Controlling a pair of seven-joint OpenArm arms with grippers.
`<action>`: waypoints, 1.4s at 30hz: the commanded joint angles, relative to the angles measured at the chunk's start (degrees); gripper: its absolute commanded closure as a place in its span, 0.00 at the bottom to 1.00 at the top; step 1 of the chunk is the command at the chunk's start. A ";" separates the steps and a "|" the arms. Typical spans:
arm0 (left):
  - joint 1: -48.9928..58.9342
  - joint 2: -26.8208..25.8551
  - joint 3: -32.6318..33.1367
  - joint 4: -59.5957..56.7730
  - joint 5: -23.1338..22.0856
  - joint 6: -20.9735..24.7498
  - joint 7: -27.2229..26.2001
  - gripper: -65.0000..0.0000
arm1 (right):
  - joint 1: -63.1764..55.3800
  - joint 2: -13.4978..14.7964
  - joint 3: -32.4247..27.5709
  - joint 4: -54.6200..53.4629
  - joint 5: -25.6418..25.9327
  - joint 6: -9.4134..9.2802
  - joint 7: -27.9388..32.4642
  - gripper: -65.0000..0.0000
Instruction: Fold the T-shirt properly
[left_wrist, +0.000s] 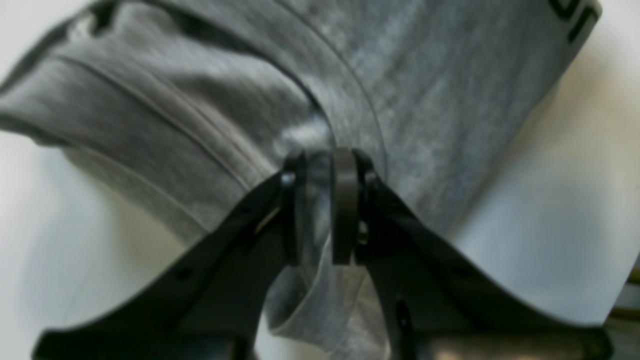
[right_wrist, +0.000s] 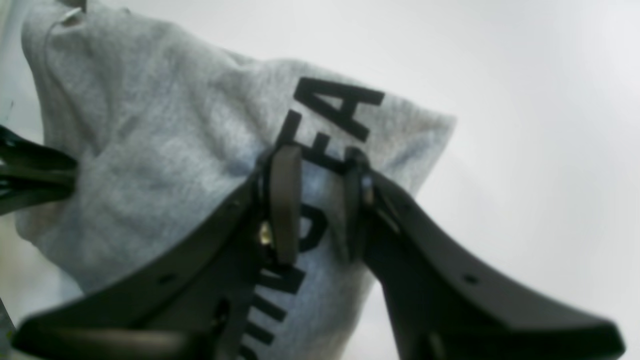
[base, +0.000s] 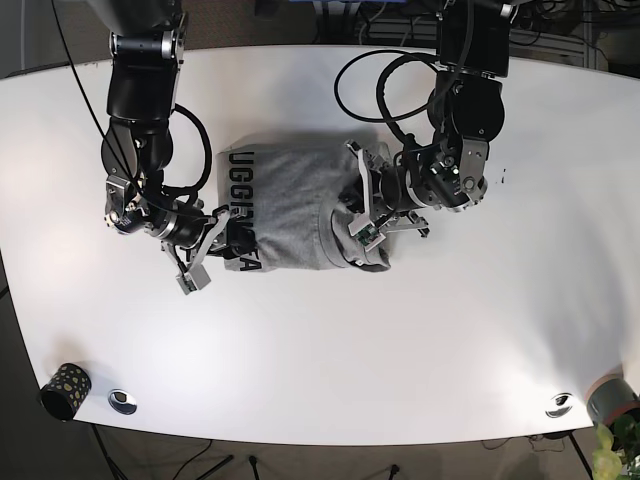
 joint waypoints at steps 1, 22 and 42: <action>-1.22 -1.02 -0.16 -2.25 0.98 -0.03 -0.75 0.89 | -0.42 0.78 0.01 1.19 0.99 0.54 1.68 0.80; -17.22 -7.61 -0.25 -15.70 3.88 -0.03 -0.92 0.89 | -15.28 0.17 -2.54 20.97 0.99 0.41 1.59 0.80; -13.71 -8.49 -7.37 3.38 3.79 -0.03 -0.57 0.89 | -13.61 0.17 -2.63 24.22 -0.33 0.23 1.51 0.80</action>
